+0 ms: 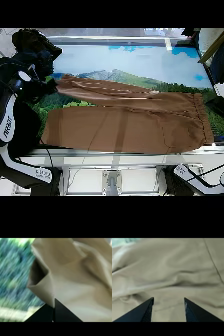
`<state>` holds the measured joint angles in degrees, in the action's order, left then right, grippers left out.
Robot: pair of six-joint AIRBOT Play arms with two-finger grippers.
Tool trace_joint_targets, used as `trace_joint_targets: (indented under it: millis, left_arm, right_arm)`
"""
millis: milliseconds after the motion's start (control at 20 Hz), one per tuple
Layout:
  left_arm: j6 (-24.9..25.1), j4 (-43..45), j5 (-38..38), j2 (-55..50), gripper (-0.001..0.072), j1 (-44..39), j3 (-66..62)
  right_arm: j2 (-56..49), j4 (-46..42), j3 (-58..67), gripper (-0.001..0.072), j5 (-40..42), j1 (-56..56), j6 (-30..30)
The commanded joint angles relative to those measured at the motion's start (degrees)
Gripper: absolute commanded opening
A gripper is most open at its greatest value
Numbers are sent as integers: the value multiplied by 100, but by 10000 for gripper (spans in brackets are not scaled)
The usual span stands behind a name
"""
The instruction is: Fold the clothes and pants, and hang the long-sleeved shirts on hangers.
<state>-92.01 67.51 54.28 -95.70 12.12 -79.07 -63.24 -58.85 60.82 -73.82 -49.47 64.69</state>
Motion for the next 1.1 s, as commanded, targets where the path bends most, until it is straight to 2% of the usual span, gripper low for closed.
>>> trace_joint_targets:
  millis: [0,100,250,300,350,400,600,750,800,900,1050]
  left_arm:
    - [-140,444,538,42,15,-9,411]
    - [-448,719,627,44,16,15,662]
    - [-555,544,564,109,27,44,737]
    - [-542,369,358,214,122,48,730]
    - [-507,243,177,343,483,50,702]
    - [-509,234,13,511,720,50,658]
    - [-509,352,-262,1193,720,197,483]
    - [-509,94,-1878,1440,718,149,424]
    - [-507,98,-2046,1342,718,116,326]
    - [-317,98,-1637,1005,718,114,28]
    - [-269,98,-1499,706,719,116,-133]
  right_arm:
    - [9,-129,-520,434,9,-238,-138]
    - [9,-120,-758,434,186,-227,-142]
    - [11,-85,-833,433,328,-227,-140]
    - [11,-46,-833,434,337,-227,-140]
    - [11,2,-833,434,337,-227,-140]
    - [11,28,-833,434,339,-227,-140]
    - [11,66,-833,434,444,-227,-138]
    - [9,778,-833,434,1025,-214,-142]
    - [9,1027,-833,434,1421,-157,-142]
    - [-52,1062,-776,434,2006,66,-107]
    - [-573,1056,-308,434,1845,166,50]
